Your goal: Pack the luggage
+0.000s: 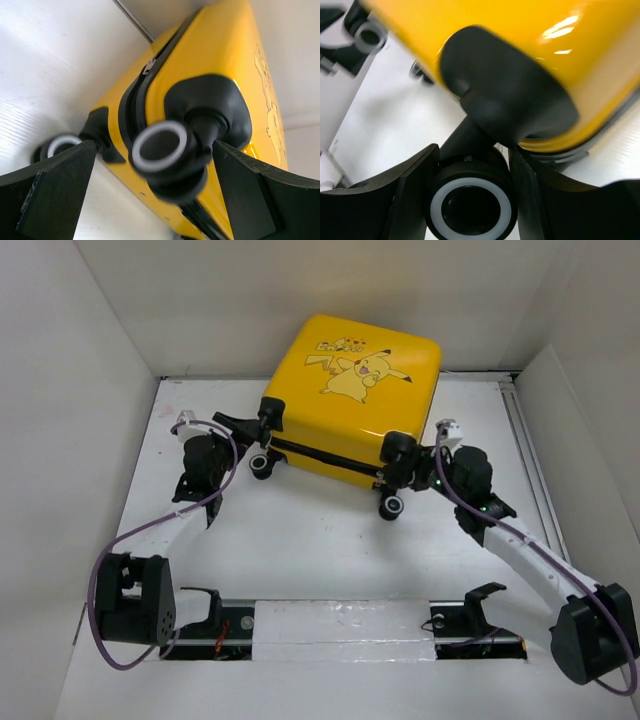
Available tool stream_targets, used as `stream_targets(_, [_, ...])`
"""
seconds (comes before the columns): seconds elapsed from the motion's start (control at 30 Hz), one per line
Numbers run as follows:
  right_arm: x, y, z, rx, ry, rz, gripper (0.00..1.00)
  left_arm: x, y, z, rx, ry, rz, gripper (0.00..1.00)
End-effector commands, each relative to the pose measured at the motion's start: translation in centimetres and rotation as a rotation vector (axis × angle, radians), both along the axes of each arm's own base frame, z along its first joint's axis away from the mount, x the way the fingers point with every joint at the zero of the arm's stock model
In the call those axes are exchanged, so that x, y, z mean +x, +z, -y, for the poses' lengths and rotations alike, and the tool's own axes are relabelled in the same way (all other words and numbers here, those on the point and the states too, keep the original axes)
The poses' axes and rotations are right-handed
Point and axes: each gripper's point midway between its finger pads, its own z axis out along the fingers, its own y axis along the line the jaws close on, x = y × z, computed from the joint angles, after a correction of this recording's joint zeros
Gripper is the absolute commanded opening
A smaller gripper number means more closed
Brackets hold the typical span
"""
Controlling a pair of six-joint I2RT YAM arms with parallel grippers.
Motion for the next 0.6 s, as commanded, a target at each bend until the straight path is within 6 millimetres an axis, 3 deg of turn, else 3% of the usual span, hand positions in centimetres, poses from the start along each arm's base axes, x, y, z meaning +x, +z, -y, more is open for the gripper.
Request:
stream_targets(0.0, [3.3,5.8,5.3,0.027,-0.207,0.181,0.17,-0.1,2.4,2.8,0.001,-0.106,0.085,0.98])
stream_targets(0.1, [4.2,6.1,7.9,0.024,-0.264,0.181,0.21,-1.5,1.1,4.7,0.007,-0.187,0.061,0.98])
stream_targets(0.17, [4.7,6.8,9.3,0.027,-0.289,0.193,0.37,-2.3,0.2,5.5,-0.002,-0.237,0.057,0.98])
stream_targets(0.2, [4.7,7.0,9.6,0.028,-0.291,0.193,0.45,-2.5,1.0,5.8,-0.008,-0.260,0.080,0.97])
stream_targets(0.23, [4.9,6.6,9.9,0.027,-0.288,0.182,0.63,-3.0,0.5,6.5,-0.010,-0.289,0.070,0.97])
stream_targets(0.33, [4.2,7.2,10.0,0.024,-0.265,0.197,0.83,-4.0,0.8,8.3,0.006,-0.361,0.085,0.94])
stream_targets(0.47, [1.9,7.3,10.5,-0.004,-0.272,0.224,0.90,-4.6,0.7,9.3,0.031,-0.412,0.095,0.94])
stream_targets(0.57, [-0.1,5.1,10.1,-0.040,-0.265,0.173,0.90,-4.1,1.1,9.2,0.051,-0.405,0.111,0.94])
